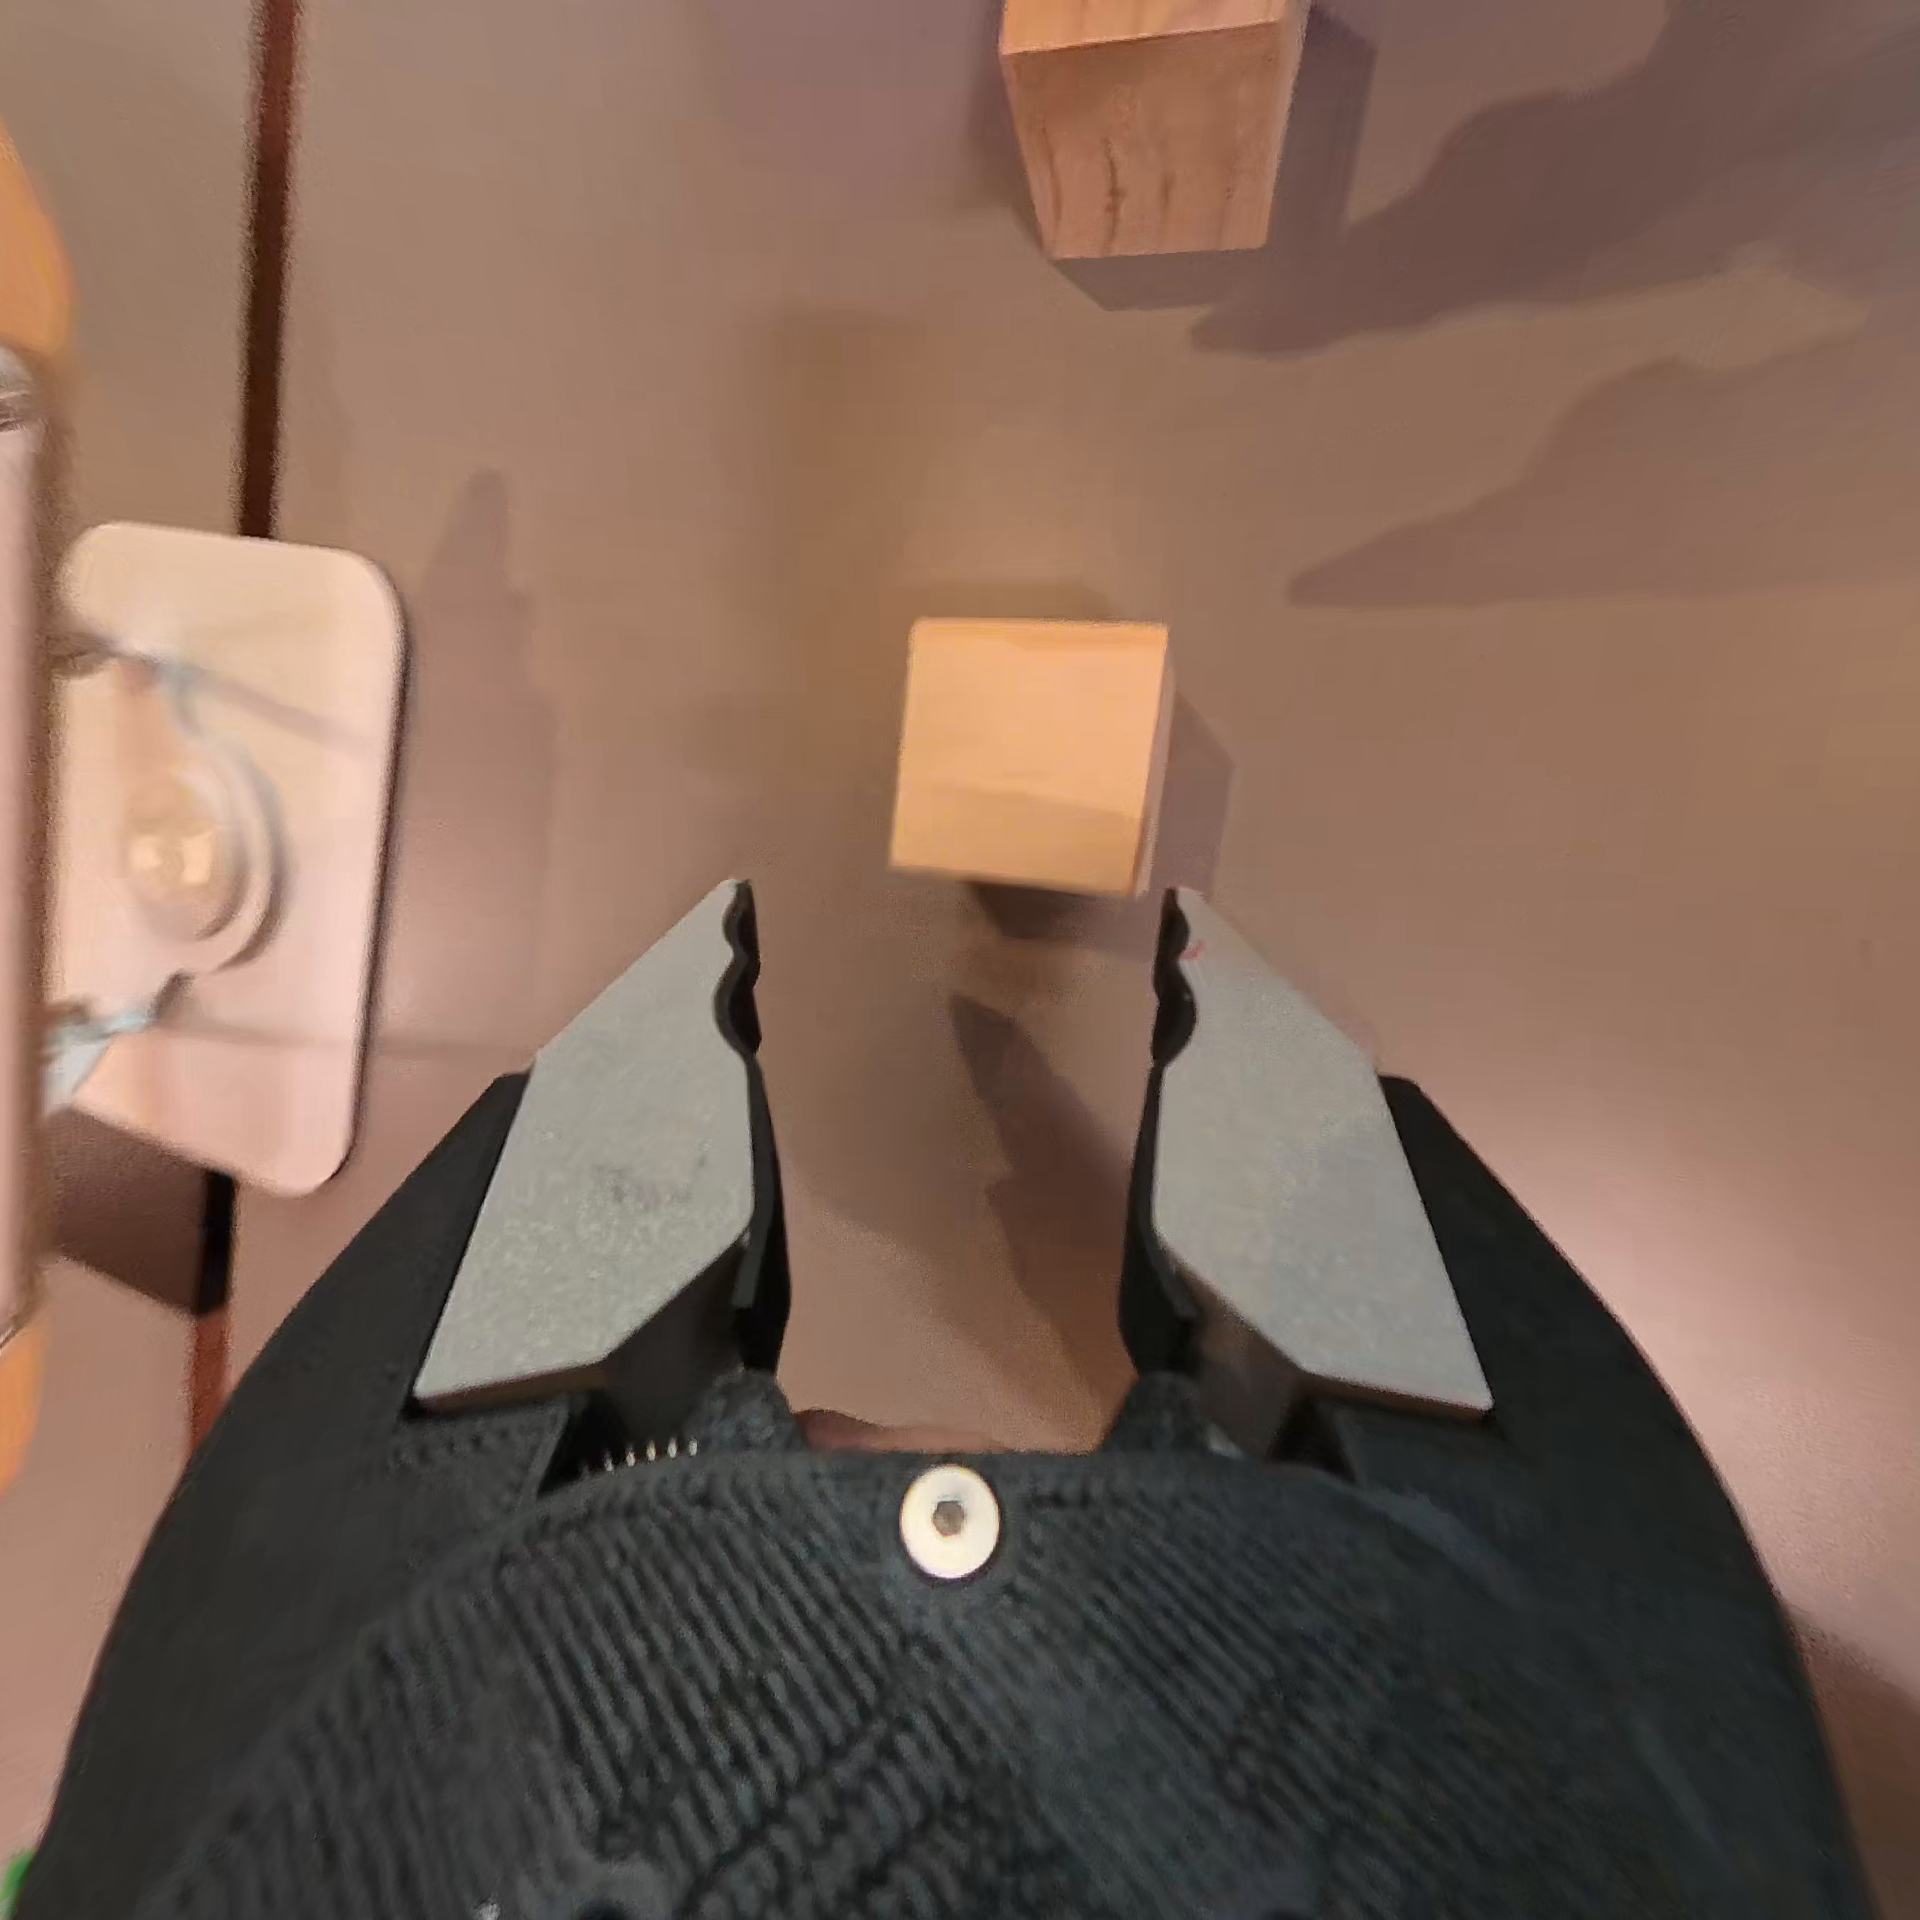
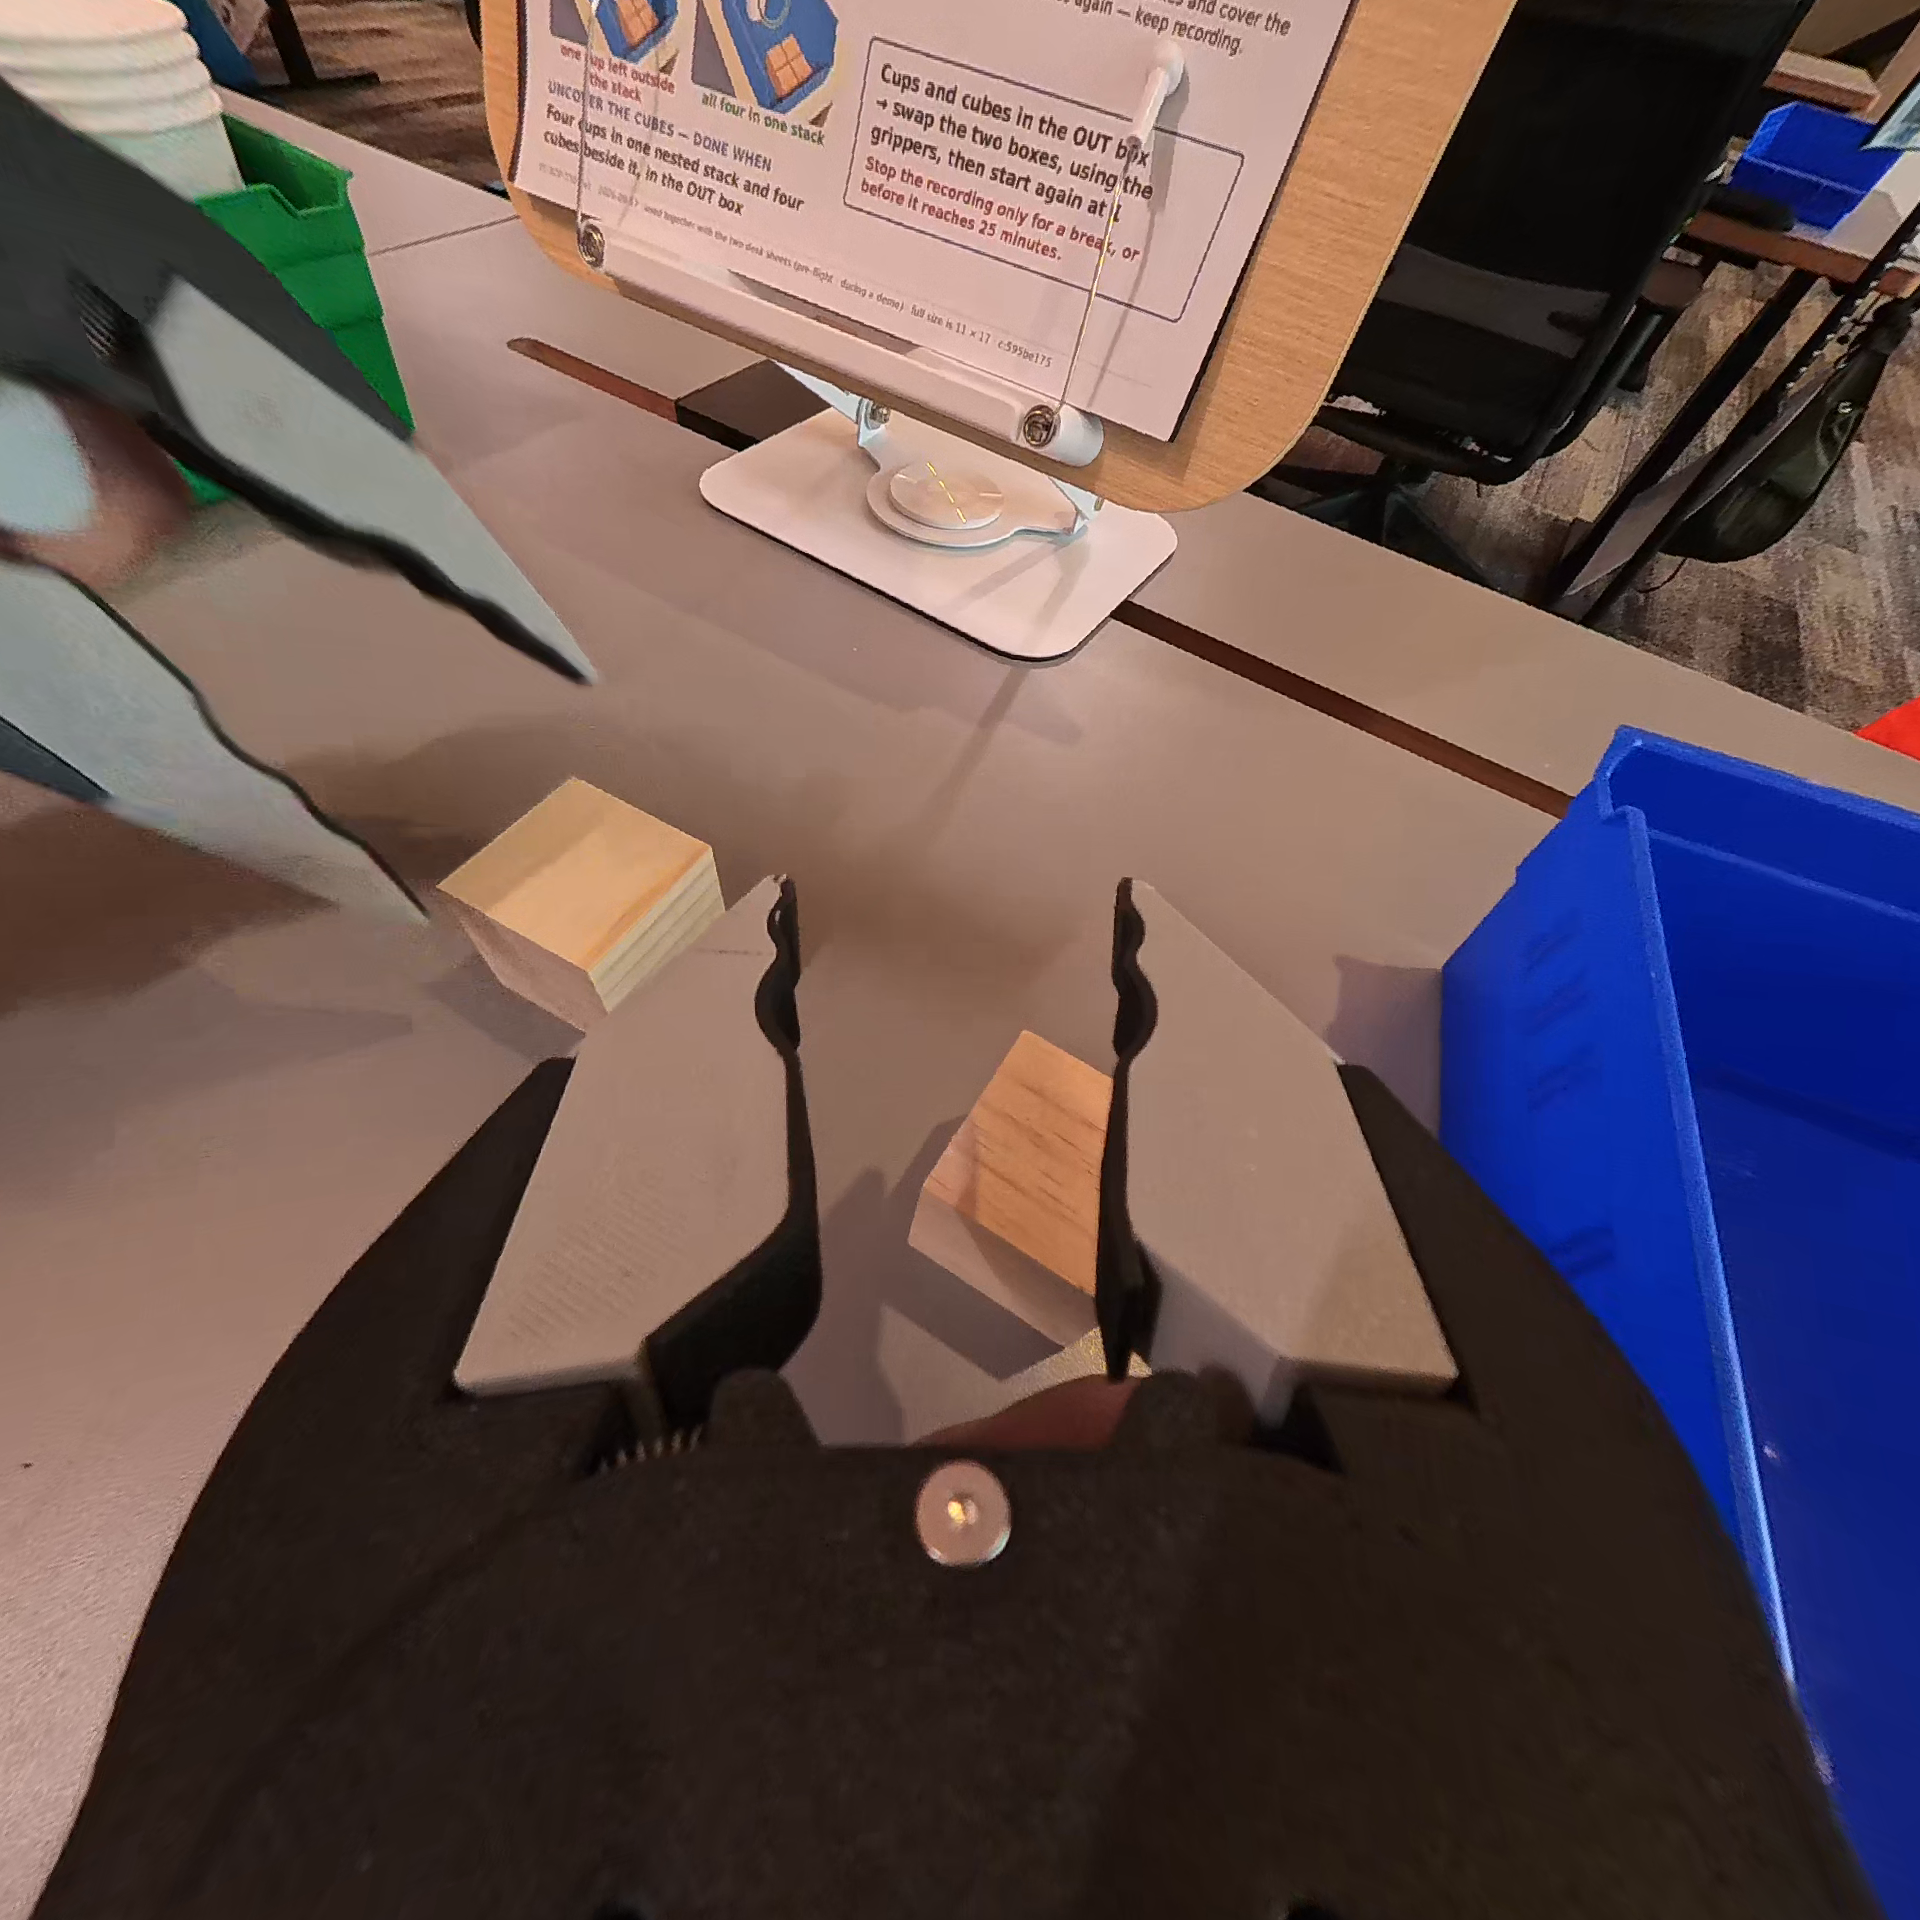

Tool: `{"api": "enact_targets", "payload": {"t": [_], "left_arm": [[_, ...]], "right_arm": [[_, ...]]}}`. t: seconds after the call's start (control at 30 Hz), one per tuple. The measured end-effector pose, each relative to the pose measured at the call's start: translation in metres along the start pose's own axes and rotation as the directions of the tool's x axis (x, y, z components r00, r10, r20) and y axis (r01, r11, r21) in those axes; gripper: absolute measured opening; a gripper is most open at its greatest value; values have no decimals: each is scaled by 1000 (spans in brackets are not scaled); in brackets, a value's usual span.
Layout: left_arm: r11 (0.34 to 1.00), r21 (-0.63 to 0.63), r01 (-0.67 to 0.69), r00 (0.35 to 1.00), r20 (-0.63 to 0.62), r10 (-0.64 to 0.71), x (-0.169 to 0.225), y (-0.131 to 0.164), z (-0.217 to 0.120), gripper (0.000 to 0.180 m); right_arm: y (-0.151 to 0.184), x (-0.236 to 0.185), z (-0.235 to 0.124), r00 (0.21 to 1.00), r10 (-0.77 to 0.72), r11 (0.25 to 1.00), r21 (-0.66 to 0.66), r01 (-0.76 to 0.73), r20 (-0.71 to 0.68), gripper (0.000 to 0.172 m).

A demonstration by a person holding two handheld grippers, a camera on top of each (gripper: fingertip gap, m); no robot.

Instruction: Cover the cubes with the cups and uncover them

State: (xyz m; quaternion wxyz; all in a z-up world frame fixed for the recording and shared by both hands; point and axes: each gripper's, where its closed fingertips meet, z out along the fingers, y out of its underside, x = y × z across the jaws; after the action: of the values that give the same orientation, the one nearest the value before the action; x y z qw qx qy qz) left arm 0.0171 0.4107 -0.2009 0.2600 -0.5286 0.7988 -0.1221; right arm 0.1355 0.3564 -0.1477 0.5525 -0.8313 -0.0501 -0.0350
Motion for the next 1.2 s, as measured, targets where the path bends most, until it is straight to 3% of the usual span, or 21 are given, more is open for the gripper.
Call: {"api": "enact_targets", "payload": {"t": [0.03, 0.17, 0.33, 0.47, 0.53, 0.6, 0.77, 0.9, 1.1, 1.2], "left_arm": [[1000, 7, 5, 1000, 25, -6, -6, 4, -17, 75], [997, 24, 72, 988, 138, -74, -37, 44, -111, 74], [963, -76, 257, 944, 233, -234, -65, 158, -206, 68], [870, -184, 457, 862, 334, -382, -73, 264, -221, 65], [785, -250, 567, 802, 385, -457, -71, 314, -214, 66], [738, -306, 602, 785, 395, -477, -65, 348, -202, 68], [737, -465, 490, 870, 304, -387, -46, 390, -176, 72], [759, -528, 380, 910, 359, -206, -63, 409, -168, 71], [724, -621, 299, 938, 332, -102, -62, 413, -170, 71], [736, -608, 298, 928, 365, -75, -66, 407, -173, 64]], "right_arm": [[0, 0, 0, 1000, -1, 1000, 0, 1, 0, 58], [1, -1, 1, 1000, 1, 1000, -5, -1, 4, 58], [2, -4, 3, 1000, -16, 1000, -13, 16, 0, 58], [2, -6, 4, 1000, -17, 1000, -11, 17, -5, 58], [4, -6, 6, 1000, -13, 1000, -22, 13, -4, 58], [9, -7, 10, 1000, -10, 999, -38, 10, 0, 58], [15, -7, 14, 1000, -24, 998, -66, 24, -4, 58], [12, -9, 11, 1000, -31, 998, -53, 31, 1, 58], [9, -11, 9, 999, -39, 998, -44, 39, 7, 58], [7, -13, 7, 999, -41, 999, -35, 41, 11, 58]]}}
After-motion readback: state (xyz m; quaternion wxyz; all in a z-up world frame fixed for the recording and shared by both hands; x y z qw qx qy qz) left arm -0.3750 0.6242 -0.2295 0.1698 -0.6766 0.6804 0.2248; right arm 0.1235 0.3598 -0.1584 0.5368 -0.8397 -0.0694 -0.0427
